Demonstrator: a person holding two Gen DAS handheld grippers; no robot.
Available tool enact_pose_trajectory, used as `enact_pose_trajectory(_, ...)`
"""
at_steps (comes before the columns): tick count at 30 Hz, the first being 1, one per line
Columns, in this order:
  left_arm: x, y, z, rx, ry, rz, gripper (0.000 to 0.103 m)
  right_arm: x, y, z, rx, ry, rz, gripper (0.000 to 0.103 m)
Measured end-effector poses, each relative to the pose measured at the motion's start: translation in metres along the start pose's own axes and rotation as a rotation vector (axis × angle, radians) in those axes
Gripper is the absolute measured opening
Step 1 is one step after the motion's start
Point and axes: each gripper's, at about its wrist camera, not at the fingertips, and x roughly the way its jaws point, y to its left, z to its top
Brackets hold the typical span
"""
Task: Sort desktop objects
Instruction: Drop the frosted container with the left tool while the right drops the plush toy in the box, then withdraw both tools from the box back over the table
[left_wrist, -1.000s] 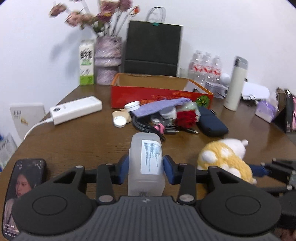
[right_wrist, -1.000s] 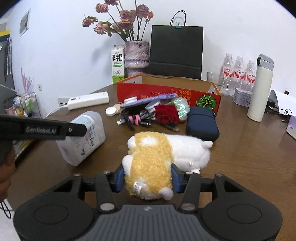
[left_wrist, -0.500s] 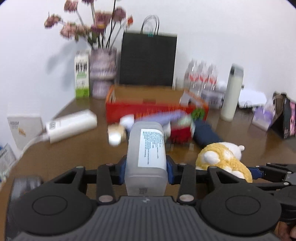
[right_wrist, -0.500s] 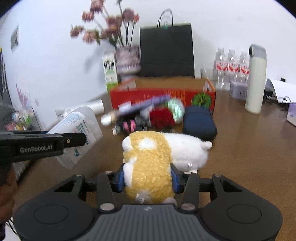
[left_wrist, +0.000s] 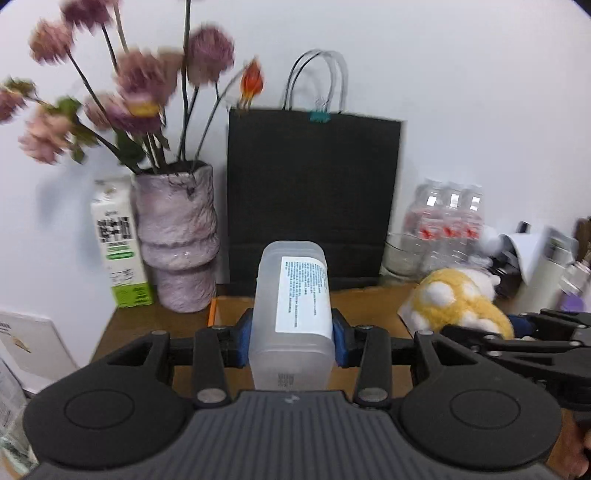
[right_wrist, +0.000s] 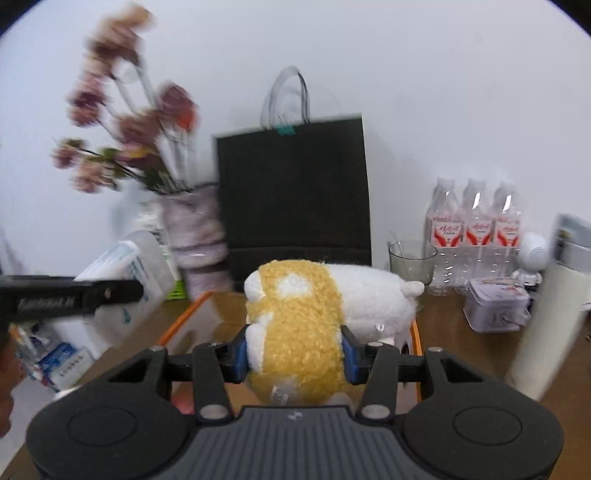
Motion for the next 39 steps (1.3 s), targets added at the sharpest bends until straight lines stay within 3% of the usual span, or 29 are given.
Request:
enact_pose_trajectory(2, 0.041, 0.003, -0.001, 0.014, 0.061, -0.005, 0.041, 0.043, -0.005, 0.008, 0.003, 0.041, -0.021, 0.046)
enact_pose_trajectory(5, 0.090, 0.008, -0.009, 0.018, 0.109, 0.090, 0.041, 0.100, -0.014, 0.011, 0.052, 0.124, -0.013, 0.046)
enact_pose_trajectory(7, 0.110, 0.016, -0.017, 0.012, 0.142, 0.130, 0.041, 0.126, -0.013, 0.008, 0.045, 0.170, -0.033, 0.046)
enact_pose_trajectory(11, 0.143, 0.029, -0.031, -0.071, 0.322, 0.157, 0.042, 0.170, -0.012, -0.004, 0.037, 0.338, -0.077, 0.047)
enact_pose_trajectory(12, 0.149, 0.030, -0.034, -0.074, 0.336, 0.163, 0.042, 0.174, -0.014, -0.001, 0.053, 0.352, -0.066, 0.052)
enact_pose_trajectory(16, 0.161, 0.022, -0.039, 0.002, 0.374, 0.146, 0.064, 0.187, -0.017, -0.002, 0.027, 0.395, -0.109, 0.072)
enact_pose_trajectory(18, 0.162, 0.012, -0.042, 0.038, 0.394, 0.162, 0.070, 0.190, -0.023, -0.003, 0.057, 0.403, -0.085, 0.071)
enact_pose_trajectory(22, 0.142, 0.016, -0.032, -0.043, 0.396, 0.082, 0.071, 0.158, -0.032, 0.010, 0.099, 0.328, -0.051, 0.071)
enact_pose_trajectory(26, 0.091, 0.021, 0.004, -0.061, 0.300, 0.108, 0.084, 0.103, -0.028, 0.038, 0.076, 0.273, -0.038, 0.075)
enact_pose_trajectory(28, 0.066, 0.022, 0.017, -0.074, 0.282, 0.105, 0.086, 0.075, -0.023, 0.049, 0.044, 0.257, -0.059, 0.083)
enact_pose_trajectory(31, 0.026, 0.023, 0.018, -0.064, 0.256, 0.082, 0.098, 0.038, -0.015, 0.049, -0.002, 0.243, -0.068, 0.085)
enact_pose_trajectory(35, -0.035, 0.021, -0.028, -0.059, 0.181, 0.113, 0.101, -0.023, 0.000, -0.003, -0.027, 0.195, -0.032, 0.090)
enact_pose_trajectory(39, -0.099, 0.013, -0.109, -0.102, 0.118, 0.073, 0.103, -0.079, 0.016, -0.085, -0.027, 0.150, 0.004, 0.090)
